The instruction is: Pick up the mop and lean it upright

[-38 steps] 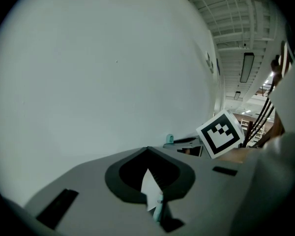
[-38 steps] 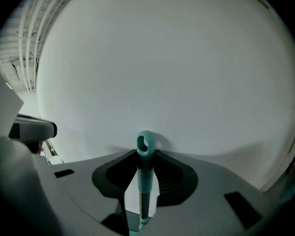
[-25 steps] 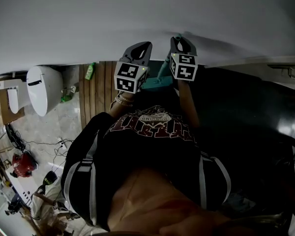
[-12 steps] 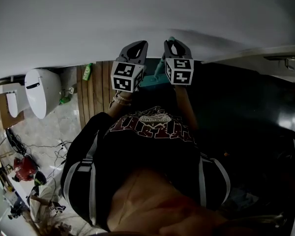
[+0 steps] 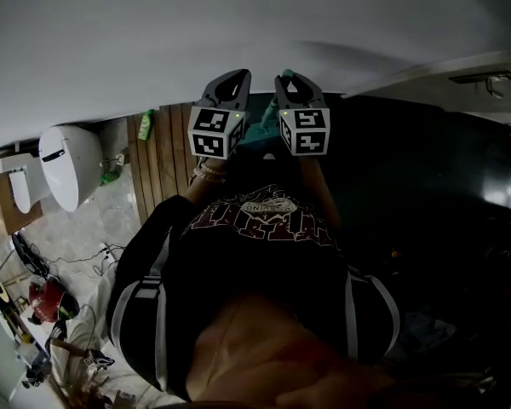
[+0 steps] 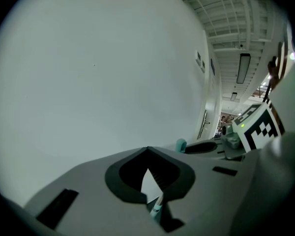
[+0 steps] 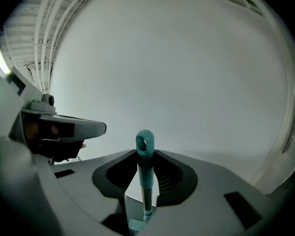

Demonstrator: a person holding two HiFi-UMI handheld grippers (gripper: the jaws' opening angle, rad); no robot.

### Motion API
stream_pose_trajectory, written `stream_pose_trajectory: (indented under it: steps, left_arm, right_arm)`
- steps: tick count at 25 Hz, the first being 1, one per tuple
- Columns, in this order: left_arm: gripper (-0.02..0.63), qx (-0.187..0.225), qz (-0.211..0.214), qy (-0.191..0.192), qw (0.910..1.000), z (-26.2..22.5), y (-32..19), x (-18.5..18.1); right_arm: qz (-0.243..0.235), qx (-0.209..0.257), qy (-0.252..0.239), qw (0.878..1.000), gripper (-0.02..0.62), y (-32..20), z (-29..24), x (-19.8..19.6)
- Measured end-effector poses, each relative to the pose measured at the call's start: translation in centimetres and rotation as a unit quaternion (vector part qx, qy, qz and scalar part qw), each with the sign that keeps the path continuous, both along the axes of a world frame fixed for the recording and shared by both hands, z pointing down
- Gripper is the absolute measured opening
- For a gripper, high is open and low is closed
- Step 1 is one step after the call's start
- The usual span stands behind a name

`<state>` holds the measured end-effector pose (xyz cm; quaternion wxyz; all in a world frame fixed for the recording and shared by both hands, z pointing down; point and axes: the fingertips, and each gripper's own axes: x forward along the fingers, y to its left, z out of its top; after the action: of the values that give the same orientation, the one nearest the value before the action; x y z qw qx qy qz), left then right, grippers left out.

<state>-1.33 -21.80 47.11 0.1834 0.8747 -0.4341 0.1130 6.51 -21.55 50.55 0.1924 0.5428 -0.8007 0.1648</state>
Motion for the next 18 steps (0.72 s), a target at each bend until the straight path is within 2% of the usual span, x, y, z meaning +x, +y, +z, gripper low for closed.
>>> stream_pose_trajectory:
  steps: [18]
  left_arm:
    - [0.040,-0.003,0.014,-0.007,0.9999,0.2,3.7,2.0]
  right_arm:
    - [-0.027,0.000,0.002,1.000,0.115,5.4,-0.5,-0.1]
